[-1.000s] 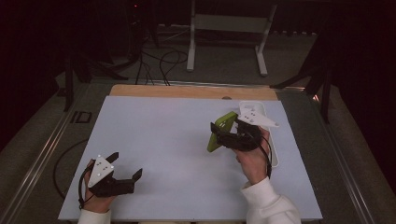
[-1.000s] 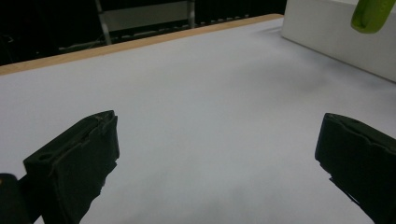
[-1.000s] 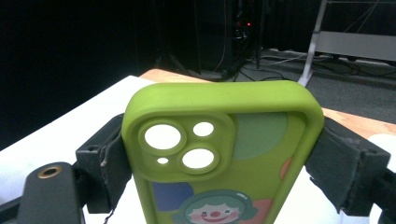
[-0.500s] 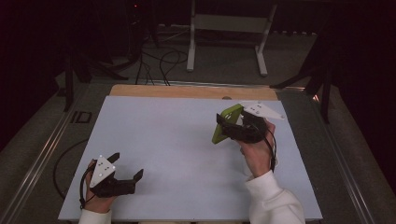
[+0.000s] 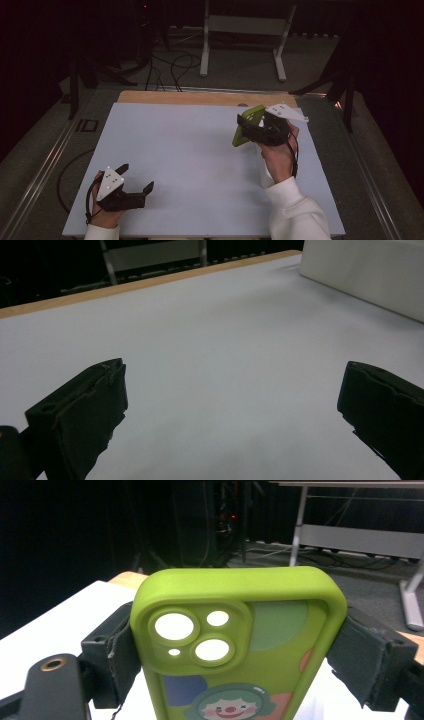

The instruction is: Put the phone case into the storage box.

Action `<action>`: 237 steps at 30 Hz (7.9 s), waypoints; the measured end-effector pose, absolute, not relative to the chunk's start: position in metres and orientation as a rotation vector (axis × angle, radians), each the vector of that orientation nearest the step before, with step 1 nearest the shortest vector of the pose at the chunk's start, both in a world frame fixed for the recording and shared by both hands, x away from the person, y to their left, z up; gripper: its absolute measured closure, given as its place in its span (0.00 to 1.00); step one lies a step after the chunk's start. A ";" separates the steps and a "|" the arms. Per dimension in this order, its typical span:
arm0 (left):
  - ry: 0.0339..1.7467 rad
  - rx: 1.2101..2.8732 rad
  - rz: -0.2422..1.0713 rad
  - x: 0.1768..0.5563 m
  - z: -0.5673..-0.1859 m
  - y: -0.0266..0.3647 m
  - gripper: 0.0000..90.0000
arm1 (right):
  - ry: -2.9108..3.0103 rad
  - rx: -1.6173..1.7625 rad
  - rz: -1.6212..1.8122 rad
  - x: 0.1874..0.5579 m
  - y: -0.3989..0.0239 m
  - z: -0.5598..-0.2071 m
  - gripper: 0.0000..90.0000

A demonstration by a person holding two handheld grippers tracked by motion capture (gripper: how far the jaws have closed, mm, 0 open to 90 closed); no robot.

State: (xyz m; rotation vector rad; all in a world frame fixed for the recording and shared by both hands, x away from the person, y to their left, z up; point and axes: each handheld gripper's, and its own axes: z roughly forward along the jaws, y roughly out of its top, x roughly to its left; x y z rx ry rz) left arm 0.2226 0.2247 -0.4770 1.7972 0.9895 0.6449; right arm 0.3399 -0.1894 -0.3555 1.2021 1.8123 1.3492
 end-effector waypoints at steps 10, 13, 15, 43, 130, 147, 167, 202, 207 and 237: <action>0.992 1.799 0.643 0.223 -0.477 0.225 0.00 | 1.783 1.226 1.308 0.350 -0.196 -0.357 0.18; 0.989 1.801 0.643 0.222 -0.477 0.224 0.00 | 1.778 1.233 1.301 0.352 -0.197 -0.357 0.18; 0.985 1.804 0.641 0.222 -0.478 0.224 0.00 | 1.776 1.234 1.299 0.353 -0.198 -0.357 0.18; 0.988 1.803 0.644 0.222 -0.478 0.223 0.00 | 1.721 1.275 1.235 0.369 -0.214 -0.349 0.18; 1.001 1.795 0.642 0.223 -0.480 0.224 0.00 | 1.583 1.487 1.001 0.437 -0.255 -0.370 0.18; 1.000 1.795 0.640 0.223 -0.480 0.225 0.00 | 1.570 1.553 0.979 0.450 -0.258 -0.386 0.18; 1.004 1.783 0.641 0.223 -0.479 0.228 0.00 | 1.585 1.583 0.928 0.463 -0.255 -0.403 0.18; 1.005 1.786 0.637 0.223 -0.480 0.227 0.00 | 1.614 1.619 0.887 0.467 -0.255 -0.423 0.18; 1.006 1.786 0.637 0.223 -0.480 0.228 0.00 | 1.617 1.623 0.884 0.467 -0.256 -0.425 0.18; 1.005 1.782 0.639 0.223 -0.480 0.228 0.00 | 1.640 1.634 0.872 0.471 -0.248 -0.437 0.17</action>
